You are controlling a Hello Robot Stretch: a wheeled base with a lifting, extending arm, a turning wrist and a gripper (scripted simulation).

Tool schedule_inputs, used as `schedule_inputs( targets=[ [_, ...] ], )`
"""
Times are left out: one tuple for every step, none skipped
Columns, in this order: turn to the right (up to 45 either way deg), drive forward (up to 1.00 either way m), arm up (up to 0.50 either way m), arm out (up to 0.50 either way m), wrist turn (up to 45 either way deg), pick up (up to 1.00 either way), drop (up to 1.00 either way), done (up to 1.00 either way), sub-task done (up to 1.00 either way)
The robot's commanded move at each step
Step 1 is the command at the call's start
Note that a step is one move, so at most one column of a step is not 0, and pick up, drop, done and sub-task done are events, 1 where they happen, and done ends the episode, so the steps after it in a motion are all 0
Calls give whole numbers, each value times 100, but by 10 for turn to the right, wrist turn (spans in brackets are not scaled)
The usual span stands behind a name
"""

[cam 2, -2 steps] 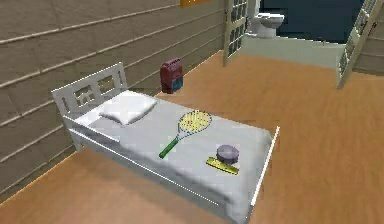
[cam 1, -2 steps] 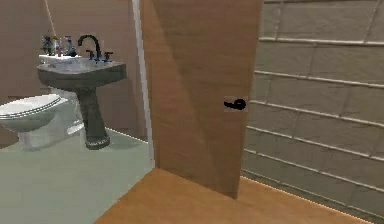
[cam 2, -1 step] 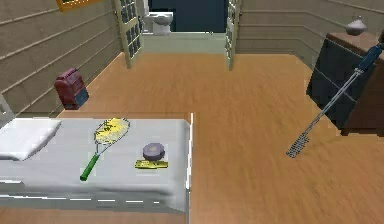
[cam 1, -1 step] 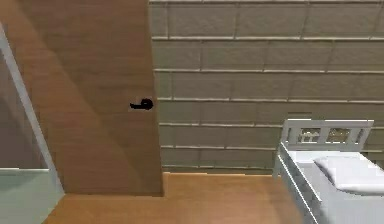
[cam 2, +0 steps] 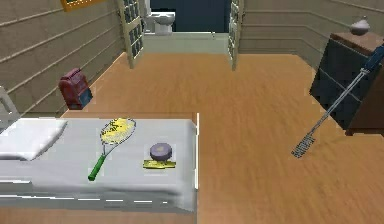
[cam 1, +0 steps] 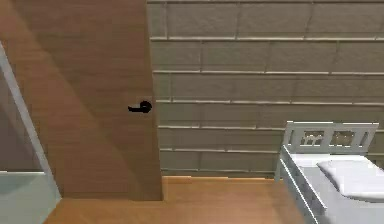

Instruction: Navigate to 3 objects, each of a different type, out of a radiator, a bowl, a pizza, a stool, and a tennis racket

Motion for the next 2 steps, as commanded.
schedule_inputs(
  targets=[
    [-450,0,0,0,0,0,0,0,0],
    [-390,0,0,0,0,0,0,0,0]
  ],
)
